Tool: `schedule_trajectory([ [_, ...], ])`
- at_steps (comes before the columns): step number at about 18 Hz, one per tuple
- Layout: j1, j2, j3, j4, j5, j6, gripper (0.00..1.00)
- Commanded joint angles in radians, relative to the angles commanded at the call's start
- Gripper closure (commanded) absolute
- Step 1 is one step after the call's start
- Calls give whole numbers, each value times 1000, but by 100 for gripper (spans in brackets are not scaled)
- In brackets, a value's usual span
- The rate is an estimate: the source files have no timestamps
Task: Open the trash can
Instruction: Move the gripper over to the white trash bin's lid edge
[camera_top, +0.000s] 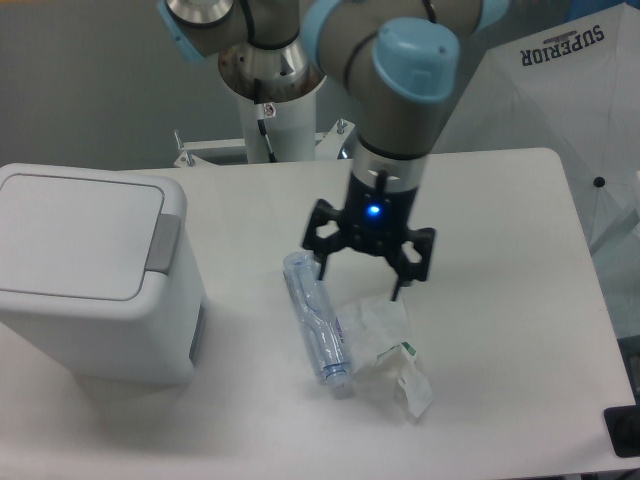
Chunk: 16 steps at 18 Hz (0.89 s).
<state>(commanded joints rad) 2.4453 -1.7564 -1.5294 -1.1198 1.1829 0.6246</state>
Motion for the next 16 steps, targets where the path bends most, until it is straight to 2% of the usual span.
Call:
schedule_trajectory([
  [2,-26,34,-8,2,-14,-48,0],
  [7,-60,61,-25,0,-69,-88,0],
  [16,-100,71,-25,2,-103,-200,0],
])
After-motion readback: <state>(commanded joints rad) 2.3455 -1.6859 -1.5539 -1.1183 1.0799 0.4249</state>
